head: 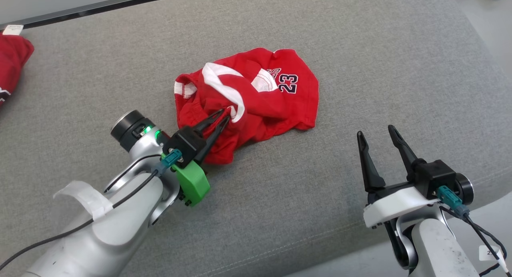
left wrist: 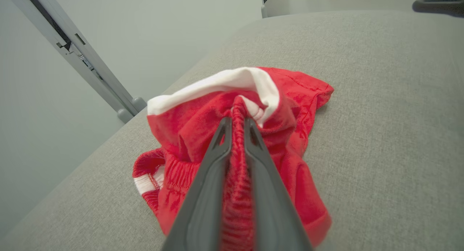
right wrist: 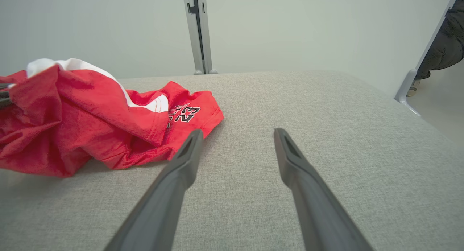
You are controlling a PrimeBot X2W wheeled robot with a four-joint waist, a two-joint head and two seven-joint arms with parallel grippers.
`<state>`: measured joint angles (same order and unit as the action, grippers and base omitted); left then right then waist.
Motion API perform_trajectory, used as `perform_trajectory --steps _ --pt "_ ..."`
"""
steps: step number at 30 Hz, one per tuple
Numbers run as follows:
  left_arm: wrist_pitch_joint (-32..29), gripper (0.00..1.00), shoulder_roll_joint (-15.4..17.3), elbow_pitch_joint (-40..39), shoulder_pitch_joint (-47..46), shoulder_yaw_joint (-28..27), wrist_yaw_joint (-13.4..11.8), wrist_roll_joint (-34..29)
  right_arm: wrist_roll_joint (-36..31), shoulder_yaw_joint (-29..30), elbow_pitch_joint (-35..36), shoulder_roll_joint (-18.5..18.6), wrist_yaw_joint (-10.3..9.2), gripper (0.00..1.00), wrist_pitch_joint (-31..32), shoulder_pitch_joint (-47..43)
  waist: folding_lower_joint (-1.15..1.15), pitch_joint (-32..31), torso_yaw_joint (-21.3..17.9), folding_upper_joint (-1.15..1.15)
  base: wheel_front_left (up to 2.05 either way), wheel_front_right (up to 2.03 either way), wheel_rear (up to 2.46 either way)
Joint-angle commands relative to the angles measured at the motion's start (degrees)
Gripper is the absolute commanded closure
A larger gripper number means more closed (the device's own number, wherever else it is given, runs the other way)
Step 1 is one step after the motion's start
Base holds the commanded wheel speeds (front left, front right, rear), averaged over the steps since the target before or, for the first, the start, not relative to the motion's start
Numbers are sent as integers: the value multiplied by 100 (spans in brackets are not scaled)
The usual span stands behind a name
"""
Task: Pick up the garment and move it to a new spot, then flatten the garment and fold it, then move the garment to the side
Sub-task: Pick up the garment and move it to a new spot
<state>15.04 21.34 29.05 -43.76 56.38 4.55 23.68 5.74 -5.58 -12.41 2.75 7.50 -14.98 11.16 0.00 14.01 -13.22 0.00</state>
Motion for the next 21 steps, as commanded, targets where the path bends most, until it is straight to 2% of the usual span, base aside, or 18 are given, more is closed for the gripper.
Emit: perform_trajectory --steps 1,9,13,15,16,17,21 --pt "17 100 22 45 74 -44 26 -78 -71 9 -5 13 -2 0 -21 -17 0 -18 61 0 0 0 0" --pt "17 100 -46 597 490 -146 191 -211 -196 102 -78 13 -2 0 -21 -113 0 -100 294 0 0 0 0" --pt "11 100 -183 836 702 -238 231 -73 -244 132 -129 13 -2 0 -21 -108 0 -153 420 0 0 0 0" --pt "11 60 -249 908 780 -352 228 -35 -262 140 -150 13 -2 0 -21 -94 0 -180 488 0 0 0 0" --pt "11 24 -276 892 814 -442 220 -5 -271 148 -155 14 -2 0 -21 -85 0 -192 524 0 0 0 0" --pt "11 0 -302 882 873 -537 206 21 -283 155 -166 14 -2 0 -21 -76 0 -207 557 0 0 0 0" --pt "12 0 -414 690 1079 -972 149 108 -308 194 -210 14 -2 0 -21 -54 0 -284 715 0 0 0 0"
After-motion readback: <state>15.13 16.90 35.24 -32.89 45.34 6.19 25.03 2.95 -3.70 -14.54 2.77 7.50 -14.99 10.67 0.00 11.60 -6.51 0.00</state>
